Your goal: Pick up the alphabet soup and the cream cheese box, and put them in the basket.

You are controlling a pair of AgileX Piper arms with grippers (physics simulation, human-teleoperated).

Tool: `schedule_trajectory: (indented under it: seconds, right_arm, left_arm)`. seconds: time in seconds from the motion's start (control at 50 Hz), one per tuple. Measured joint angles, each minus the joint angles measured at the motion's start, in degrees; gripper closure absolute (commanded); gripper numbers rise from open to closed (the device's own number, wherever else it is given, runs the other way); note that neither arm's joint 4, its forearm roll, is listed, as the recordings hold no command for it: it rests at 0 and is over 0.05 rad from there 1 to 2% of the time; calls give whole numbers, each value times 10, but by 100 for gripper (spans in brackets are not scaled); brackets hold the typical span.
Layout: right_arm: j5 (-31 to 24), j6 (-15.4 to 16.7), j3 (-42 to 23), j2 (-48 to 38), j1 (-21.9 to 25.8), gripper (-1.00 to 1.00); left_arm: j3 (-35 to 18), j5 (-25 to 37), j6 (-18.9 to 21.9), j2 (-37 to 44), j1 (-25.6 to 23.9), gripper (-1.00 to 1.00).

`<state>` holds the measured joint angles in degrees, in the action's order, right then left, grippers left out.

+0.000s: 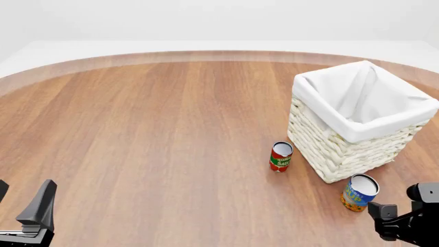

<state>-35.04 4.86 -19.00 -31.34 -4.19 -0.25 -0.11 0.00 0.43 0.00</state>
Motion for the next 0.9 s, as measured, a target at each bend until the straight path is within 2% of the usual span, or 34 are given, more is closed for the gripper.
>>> schedule_trajectory:
  seconds: [0.9]
  right_arm:
    - [96, 12, 24, -88, -15, -100]
  left_arm:
    - [0, 0, 0, 0, 0, -100]
